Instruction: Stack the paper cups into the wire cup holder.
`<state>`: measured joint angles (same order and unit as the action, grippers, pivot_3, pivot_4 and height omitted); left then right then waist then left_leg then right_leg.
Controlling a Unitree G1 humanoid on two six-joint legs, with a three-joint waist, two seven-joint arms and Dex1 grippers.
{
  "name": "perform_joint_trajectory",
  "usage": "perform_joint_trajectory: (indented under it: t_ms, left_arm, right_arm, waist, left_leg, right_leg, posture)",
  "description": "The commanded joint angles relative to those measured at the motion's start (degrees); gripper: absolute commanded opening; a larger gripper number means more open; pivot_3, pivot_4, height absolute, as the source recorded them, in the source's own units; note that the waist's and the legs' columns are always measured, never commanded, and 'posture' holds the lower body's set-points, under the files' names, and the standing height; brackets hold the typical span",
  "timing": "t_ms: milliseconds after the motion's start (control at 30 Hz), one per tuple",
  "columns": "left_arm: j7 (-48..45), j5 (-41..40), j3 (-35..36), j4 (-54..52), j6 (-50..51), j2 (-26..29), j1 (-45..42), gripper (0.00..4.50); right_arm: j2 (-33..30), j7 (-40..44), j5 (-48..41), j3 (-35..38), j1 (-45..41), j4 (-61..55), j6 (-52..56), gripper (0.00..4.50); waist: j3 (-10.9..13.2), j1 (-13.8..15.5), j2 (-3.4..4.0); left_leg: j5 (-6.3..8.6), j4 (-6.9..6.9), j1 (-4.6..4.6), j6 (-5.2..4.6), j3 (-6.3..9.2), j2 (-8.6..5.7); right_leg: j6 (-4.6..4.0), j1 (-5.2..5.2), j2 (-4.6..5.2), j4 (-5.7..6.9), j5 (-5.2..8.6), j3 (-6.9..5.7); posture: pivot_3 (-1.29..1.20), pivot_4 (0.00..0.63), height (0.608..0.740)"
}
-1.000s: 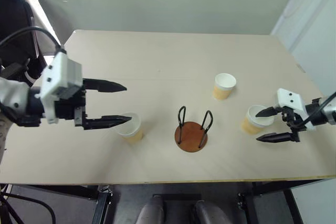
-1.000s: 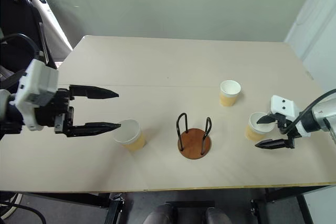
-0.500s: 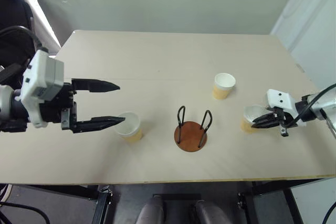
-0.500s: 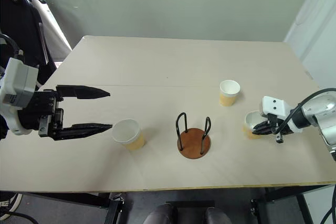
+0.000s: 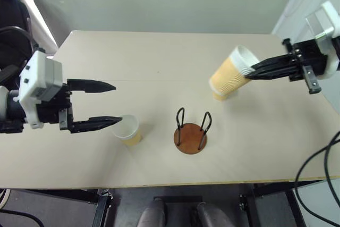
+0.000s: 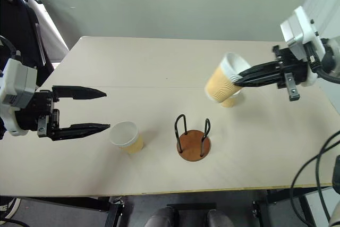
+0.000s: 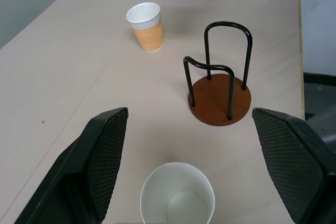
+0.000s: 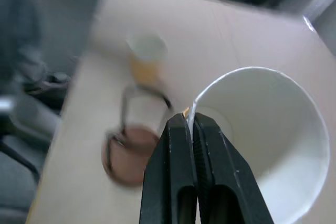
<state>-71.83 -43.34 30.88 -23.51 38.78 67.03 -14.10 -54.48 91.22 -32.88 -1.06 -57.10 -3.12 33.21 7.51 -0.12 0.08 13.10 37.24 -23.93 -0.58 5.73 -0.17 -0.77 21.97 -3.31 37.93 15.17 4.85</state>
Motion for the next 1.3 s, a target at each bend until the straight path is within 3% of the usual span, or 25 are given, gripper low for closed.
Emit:
perform_joint_trajectory:
  t_ms: [33,467,1233,1300]
  left_arm:
    - [0.8,-0.1,1.0,-0.8,-1.1,0.4,-0.2,4.06]
    - [2.2,-1.2,2.7,-3.7,-0.1,0.0,2.8,4.06]
    - [4.7,-2.9,4.5,-6.3,1.2,0.3,6.0,4.06]
    - [4.7,-2.8,4.3,-6.2,1.1,0.4,6.0,4.06]
  right_arm:
    - [2.5,0.0,-2.0,-2.1,-1.3,-4.2,1.3,0.05]
    - [8.2,-1.1,3.3,-10.0,0.4,-5.1,-1.7,0.05]
    - [10.6,0.8,6.9,-12.6,0.5,-2.3,-3.5,0.05]
    - [10.6,0.9,7.5,-13.1,0.5,-2.1,-3.8,0.41]
  waist:
    - [0.0,0.0,0.07]
    - [0.0,0.0,0.06]
    - [0.0,-0.1,0.07]
    - [0.0,-0.1,0.06]
  left_leg:
    - [-0.02,-0.02,-0.04,0.03,0.00,0.00]
    - [-0.10,-0.14,-0.08,0.11,0.03,0.00]
    - [-0.15,-0.14,-0.06,0.17,0.04,0.01]
    - [-0.15,-0.14,-0.06,0.17,0.05,0.01]
  right_leg:
    - [0.00,0.06,0.00,0.00,0.00,0.00]
    - [-0.02,0.14,0.01,0.01,-0.02,-0.03]
    - [-0.10,0.14,0.00,0.05,-0.06,-0.06]
    - [-0.10,0.14,0.00,0.06,-0.06,-0.06]
  posture:
    - [0.00,0.150,0.740]
    - [0.00,0.150,0.740]
    - [0.00,0.150,0.740]
    - [0.00,0.150,0.740]
